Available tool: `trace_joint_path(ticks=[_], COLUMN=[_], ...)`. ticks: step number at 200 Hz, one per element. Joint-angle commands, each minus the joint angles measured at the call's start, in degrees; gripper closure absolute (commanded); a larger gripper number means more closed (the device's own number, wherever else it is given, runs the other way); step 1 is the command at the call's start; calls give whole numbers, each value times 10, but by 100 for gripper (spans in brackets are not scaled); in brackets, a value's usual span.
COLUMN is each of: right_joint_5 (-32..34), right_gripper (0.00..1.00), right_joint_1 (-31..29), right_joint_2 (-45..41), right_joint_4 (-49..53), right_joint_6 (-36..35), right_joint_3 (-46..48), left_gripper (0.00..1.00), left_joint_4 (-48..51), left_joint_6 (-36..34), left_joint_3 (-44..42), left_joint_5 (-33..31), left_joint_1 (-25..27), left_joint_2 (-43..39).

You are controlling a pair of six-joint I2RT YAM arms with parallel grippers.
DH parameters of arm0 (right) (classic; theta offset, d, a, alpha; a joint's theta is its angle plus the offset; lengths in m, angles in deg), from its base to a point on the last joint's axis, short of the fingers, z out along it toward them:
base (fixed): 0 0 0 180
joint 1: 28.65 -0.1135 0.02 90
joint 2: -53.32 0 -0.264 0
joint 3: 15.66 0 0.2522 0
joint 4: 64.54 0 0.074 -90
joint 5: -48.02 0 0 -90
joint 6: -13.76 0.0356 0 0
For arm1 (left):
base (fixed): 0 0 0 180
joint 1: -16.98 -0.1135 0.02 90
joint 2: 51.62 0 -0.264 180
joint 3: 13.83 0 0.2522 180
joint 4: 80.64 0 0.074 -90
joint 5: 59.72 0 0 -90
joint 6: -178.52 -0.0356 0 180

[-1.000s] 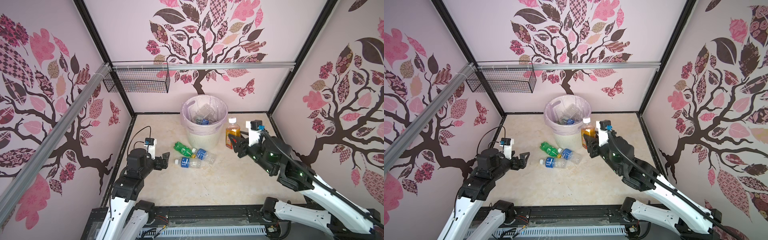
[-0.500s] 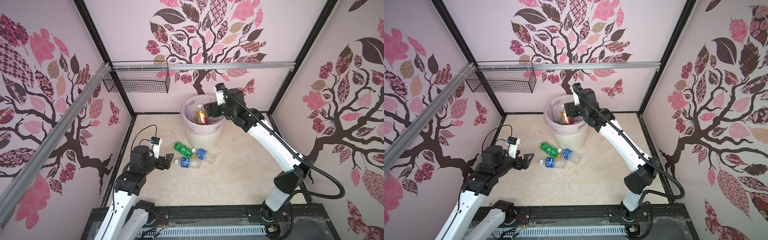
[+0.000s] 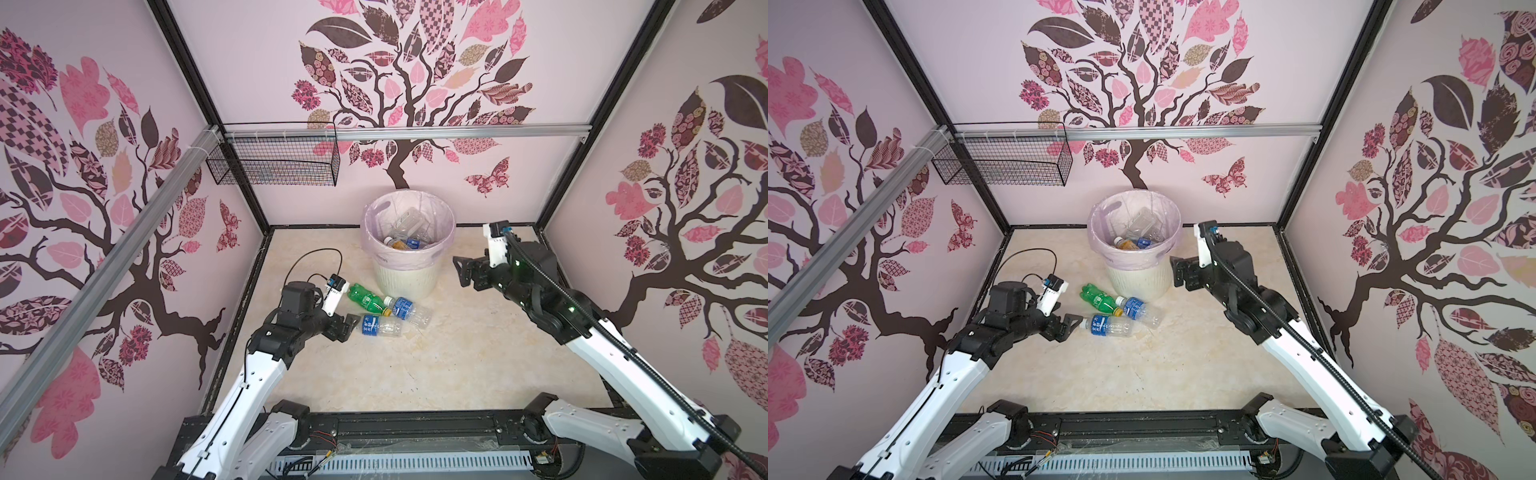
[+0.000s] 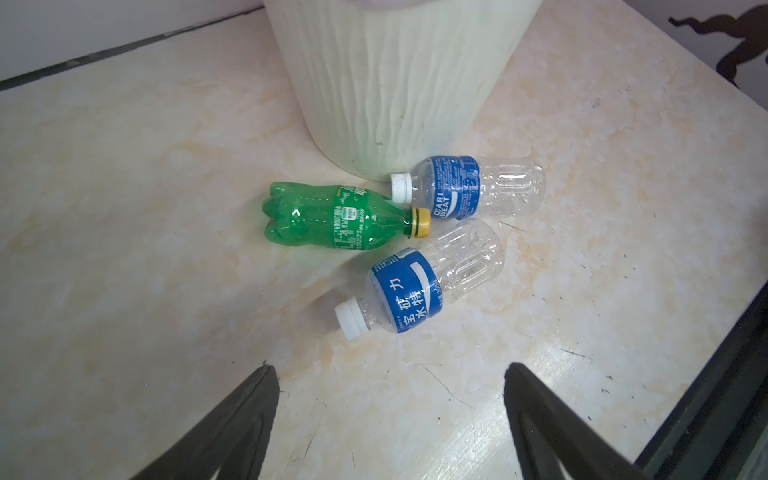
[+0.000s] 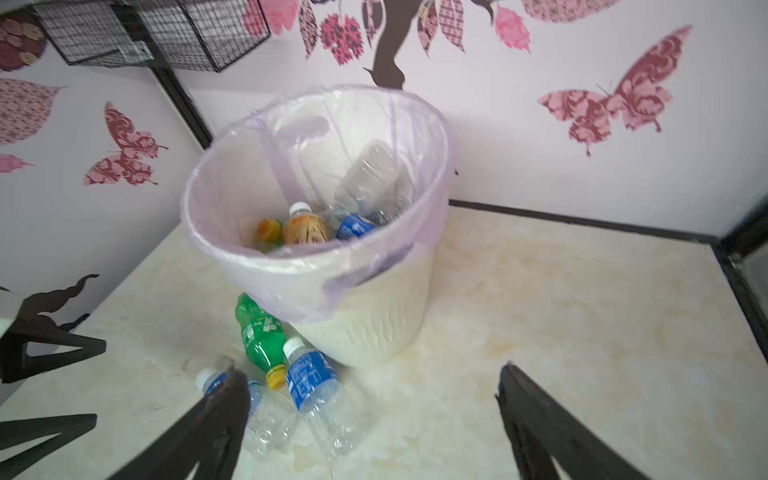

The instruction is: Throw the plastic bottles in the bin

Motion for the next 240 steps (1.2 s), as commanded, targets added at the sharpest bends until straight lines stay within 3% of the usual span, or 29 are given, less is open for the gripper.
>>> trace_joint_path(ticks=[1, 34, 78, 136, 174, 240], right_joint_5=[20, -2, -8, -20, -33, -29], right_gripper=[3, 1, 0, 1, 0, 1], right_joint_1=[17, 23, 24, 24, 25, 25], right_joint_2=[-39, -78, -82, -82, -83, -103], right_joint_4=[-10, -30, -46, -67, -81, -83], right_joint_6=[53, 96, 120, 127, 133, 136], right_joint_3=[87, 179, 237, 264, 271, 292], left_gripper=[11, 12, 13, 13, 14, 17], left_joint_4=[20, 20, 2, -12, -60, -36], left_joint_6=[-113, -172, -211, -235, -238, -256], left_joint_3=[42, 72, 91, 90, 83, 81], left_joint_5=[25, 38, 55, 66, 21, -20], left_joint_1=[32, 46, 49, 67, 95, 142], left_joint_2=[54, 155, 247, 299, 326, 372])
